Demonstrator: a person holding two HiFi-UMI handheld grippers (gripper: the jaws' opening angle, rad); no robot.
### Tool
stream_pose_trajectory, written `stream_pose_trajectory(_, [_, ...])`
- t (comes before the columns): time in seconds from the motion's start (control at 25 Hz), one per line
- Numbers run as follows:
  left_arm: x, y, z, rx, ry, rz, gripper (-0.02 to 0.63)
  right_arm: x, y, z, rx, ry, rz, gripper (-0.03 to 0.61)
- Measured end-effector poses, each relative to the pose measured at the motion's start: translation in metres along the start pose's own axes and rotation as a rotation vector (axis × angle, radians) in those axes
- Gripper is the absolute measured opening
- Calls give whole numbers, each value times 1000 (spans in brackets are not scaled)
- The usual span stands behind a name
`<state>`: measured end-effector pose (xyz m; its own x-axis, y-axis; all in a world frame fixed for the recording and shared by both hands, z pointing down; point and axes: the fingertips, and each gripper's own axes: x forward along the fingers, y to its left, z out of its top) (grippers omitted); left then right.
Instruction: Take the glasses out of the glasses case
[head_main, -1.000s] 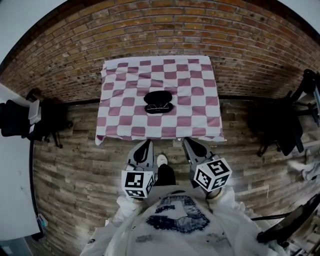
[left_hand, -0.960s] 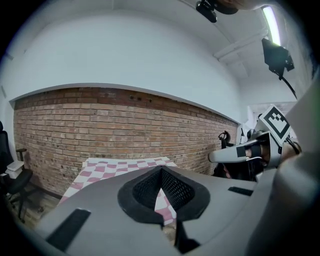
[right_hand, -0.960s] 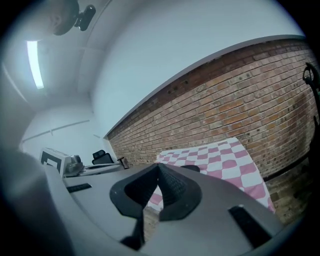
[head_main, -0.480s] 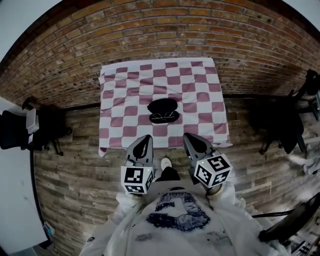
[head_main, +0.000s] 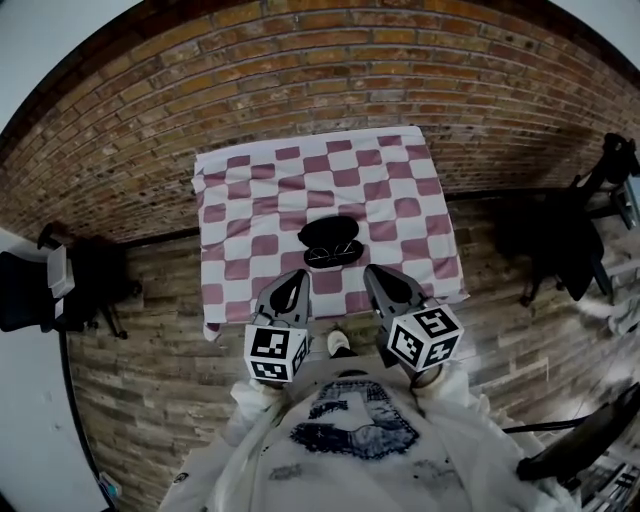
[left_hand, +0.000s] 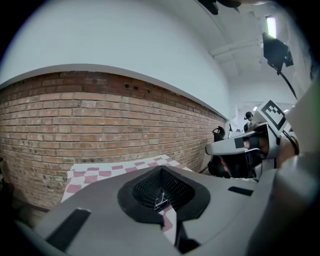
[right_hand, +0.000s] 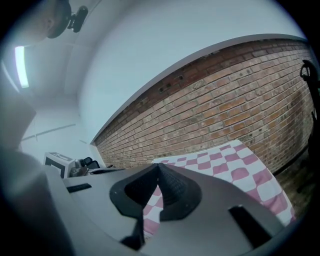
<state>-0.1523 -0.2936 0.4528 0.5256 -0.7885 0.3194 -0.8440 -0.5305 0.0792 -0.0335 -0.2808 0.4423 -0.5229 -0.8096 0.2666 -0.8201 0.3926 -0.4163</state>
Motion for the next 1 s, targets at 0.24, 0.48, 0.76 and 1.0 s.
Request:
stream_pose_trajectory(0.24, [19, 4, -11, 29, 45, -45, 8, 7, -4, 6, 17, -18, -35, 14])
stream_pose_trajectory(0.48, [31, 11, -11, 48, 47, -61, 8, 7, -16, 7, 32, -27, -88, 14])
stream_pose_trajectory(0.76, [48, 15, -22, 36, 87, -63, 9, 12, -23, 7, 40, -20, -110, 14])
stream_pose_trajectory(1.0, [64, 13, -33, 77, 150, -89, 12, 13, -30, 5, 72, -18, -125, 14])
